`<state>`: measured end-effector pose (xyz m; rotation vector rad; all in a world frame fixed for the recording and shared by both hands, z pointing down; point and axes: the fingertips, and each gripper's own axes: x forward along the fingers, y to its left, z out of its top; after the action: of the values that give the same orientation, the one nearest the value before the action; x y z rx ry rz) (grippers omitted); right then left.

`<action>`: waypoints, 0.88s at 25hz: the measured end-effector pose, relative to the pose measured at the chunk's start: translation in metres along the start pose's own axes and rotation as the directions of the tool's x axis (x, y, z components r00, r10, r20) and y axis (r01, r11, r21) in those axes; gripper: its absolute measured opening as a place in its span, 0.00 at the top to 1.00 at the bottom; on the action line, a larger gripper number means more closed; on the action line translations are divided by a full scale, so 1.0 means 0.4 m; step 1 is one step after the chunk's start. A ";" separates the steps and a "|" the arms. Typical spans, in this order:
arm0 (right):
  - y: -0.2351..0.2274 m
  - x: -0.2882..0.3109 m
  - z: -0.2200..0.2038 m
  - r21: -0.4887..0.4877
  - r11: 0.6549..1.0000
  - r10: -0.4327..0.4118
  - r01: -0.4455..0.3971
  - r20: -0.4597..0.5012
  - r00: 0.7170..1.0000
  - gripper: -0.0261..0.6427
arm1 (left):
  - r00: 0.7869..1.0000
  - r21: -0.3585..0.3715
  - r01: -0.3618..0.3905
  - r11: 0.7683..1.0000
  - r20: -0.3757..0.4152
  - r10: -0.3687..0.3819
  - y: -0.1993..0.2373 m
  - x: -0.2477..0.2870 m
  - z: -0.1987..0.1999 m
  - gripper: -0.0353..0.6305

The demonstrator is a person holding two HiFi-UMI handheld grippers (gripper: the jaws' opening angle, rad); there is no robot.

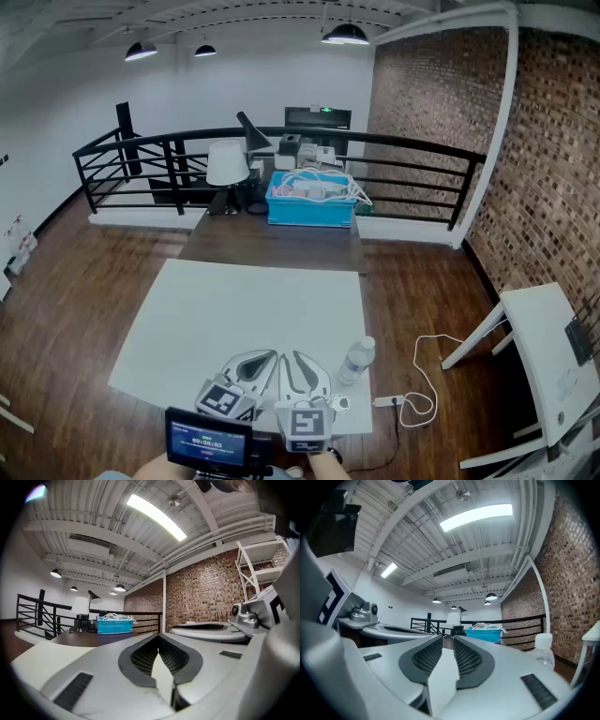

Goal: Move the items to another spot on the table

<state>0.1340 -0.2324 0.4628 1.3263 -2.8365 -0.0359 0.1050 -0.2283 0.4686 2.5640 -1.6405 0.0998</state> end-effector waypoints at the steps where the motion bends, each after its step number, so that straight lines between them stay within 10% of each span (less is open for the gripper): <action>1: -0.011 -0.009 0.005 0.006 1.000 -0.011 0.011 -0.005 1.000 0.82 | 1.000 -0.005 0.008 1.000 0.004 -0.008 -0.010 0.008 0.000 0.93; 22: -0.350 -0.153 -0.113 0.014 0.948 -0.316 0.318 -0.080 0.945 0.48 | 0.974 -0.013 0.223 0.975 -0.046 -0.223 -0.248 0.204 -0.044 0.93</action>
<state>0.2814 -0.2758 0.5046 1.7360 -2.5399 0.0494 0.2294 -0.2587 0.4904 2.6970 -1.3229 0.1351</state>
